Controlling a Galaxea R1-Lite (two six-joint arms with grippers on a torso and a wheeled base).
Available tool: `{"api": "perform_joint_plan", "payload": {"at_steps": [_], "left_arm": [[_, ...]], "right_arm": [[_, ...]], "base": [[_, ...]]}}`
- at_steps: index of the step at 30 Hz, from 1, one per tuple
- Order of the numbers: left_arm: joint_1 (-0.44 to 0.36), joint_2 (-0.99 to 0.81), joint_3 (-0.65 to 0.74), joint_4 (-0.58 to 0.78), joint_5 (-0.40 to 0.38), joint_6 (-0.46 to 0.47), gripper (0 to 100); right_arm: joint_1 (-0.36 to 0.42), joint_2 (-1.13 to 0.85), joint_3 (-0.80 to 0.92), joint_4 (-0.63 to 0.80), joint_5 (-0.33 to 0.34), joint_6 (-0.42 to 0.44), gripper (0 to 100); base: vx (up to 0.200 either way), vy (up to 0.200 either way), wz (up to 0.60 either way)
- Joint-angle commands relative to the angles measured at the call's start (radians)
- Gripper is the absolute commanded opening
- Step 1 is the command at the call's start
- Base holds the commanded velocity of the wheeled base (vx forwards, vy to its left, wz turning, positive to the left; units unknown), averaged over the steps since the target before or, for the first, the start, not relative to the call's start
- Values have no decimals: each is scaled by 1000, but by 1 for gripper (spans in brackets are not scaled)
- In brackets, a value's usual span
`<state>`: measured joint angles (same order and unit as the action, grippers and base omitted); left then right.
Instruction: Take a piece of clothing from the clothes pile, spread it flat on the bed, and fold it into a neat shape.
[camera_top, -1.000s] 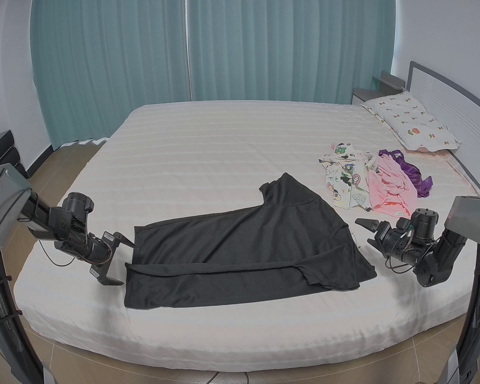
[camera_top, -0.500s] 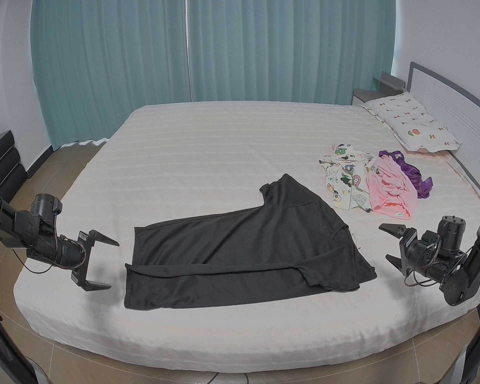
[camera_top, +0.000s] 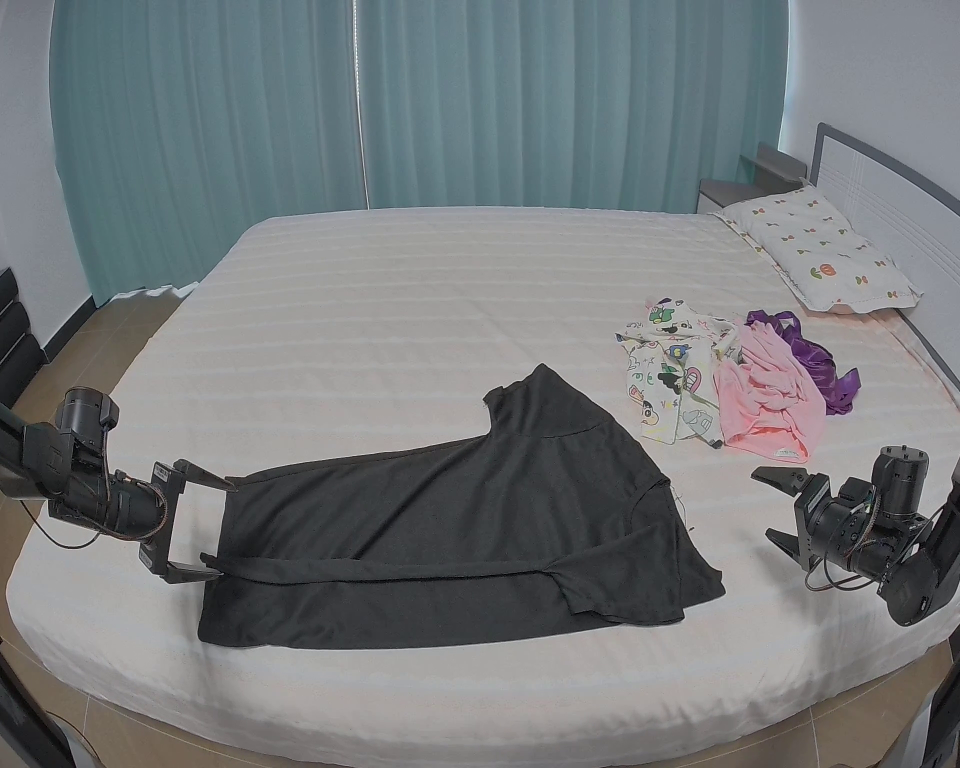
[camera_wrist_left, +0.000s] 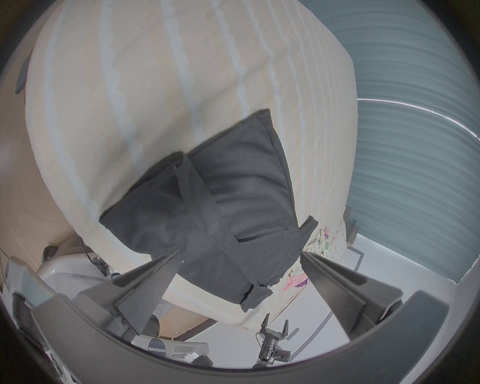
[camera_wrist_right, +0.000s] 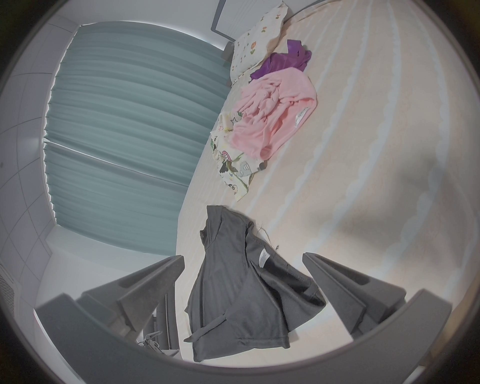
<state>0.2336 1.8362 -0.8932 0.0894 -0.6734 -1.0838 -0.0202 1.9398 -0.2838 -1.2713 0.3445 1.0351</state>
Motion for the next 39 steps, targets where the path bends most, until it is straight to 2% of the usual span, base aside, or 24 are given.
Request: {"api": "perform_joint_plan", "payload": {"at_steps": [1, 15, 21, 39], "left_arm": [[4, 15, -4, 0, 2, 2, 100], [23, 26, -10, 3, 3, 22, 100], [30, 31, -12, 0, 2, 22, 100], [30, 41, -27, 9, 8, 21, 100]], "right_arm": [[6, 21, 2, -2, 1, 0, 100], [13, 36, 3, -2, 1, -1, 100], [13, 38, 3, -2, 1, -1, 100], [13, 47, 3, 0, 1, -1, 100]], "base": [[0, 0, 0], [0, 0, 0], [0, 200, 0], [0, 0, 0]]}}
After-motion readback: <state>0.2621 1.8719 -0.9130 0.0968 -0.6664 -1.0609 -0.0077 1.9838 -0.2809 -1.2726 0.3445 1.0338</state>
